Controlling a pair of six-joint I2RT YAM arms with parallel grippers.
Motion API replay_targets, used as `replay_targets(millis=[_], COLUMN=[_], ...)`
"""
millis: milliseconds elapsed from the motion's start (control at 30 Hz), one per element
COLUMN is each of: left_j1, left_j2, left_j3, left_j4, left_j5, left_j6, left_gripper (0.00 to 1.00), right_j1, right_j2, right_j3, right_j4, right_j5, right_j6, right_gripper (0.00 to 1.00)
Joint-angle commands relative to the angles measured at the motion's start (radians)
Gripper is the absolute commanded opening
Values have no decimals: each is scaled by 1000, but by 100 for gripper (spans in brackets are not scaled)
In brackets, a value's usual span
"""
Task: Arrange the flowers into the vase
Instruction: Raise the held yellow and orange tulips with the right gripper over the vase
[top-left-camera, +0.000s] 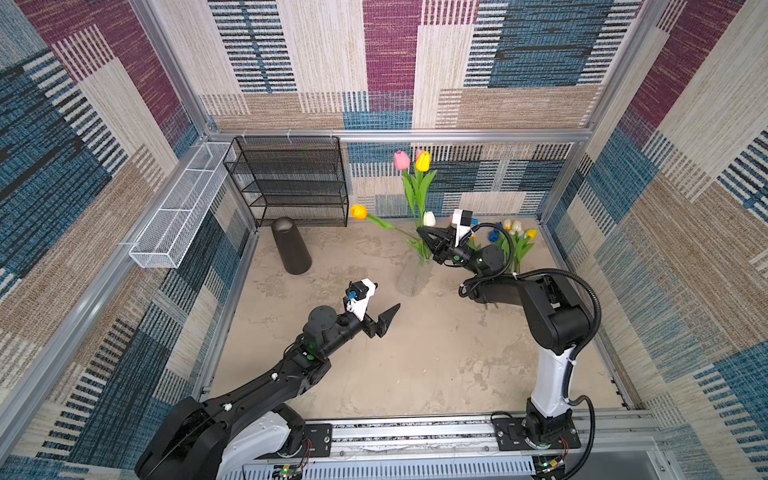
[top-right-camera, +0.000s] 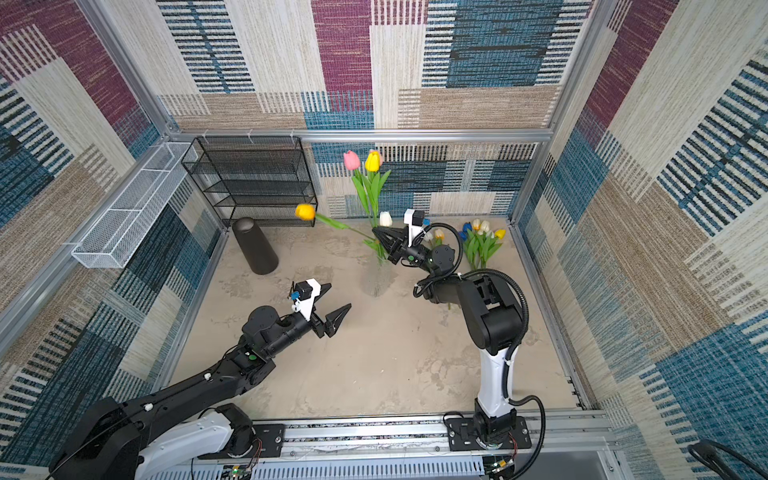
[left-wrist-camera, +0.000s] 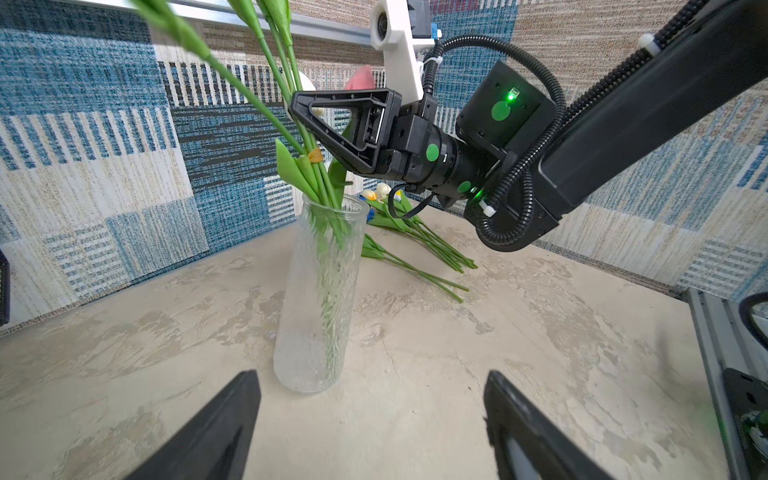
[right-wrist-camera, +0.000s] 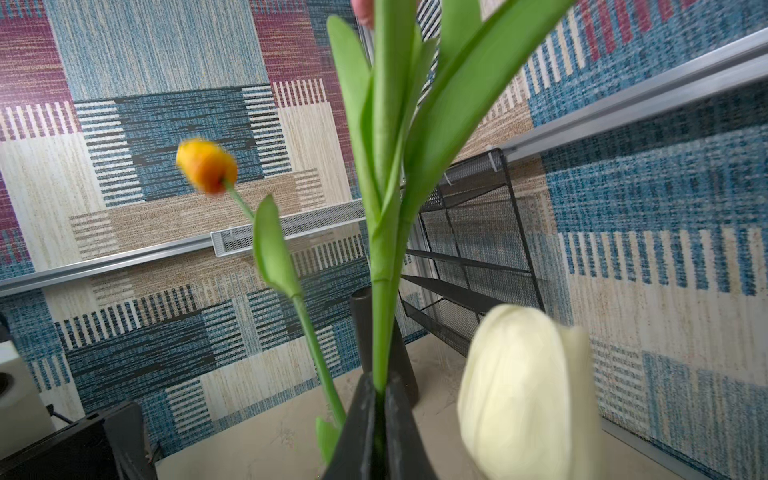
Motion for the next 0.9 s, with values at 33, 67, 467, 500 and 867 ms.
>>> replay_targets(millis=[33,67,467,500,867], left_j1=[0,0,0,0,0], left_j2=[-2,-4,-33,-33,-29], left_j3=[10,9,-5,-5,19], left_j4=[43,41,21,22,-3], left_j5=[18,17,10,9,18], left_j6=[9,11,17,17,29], left_gripper=[88,87,87,87,87], right_j1=[11,14,25,25,25], right_j2=[-13,-16,-24,-29,-30], right_j3=[9,7,15,16,32], right_j4=[288,288,263,254,280], right_j5=[-24,-26,-10,-8,-12], right_j6=[7,6,-5,-6,-11], right_gripper=[0,0,0,0,0])
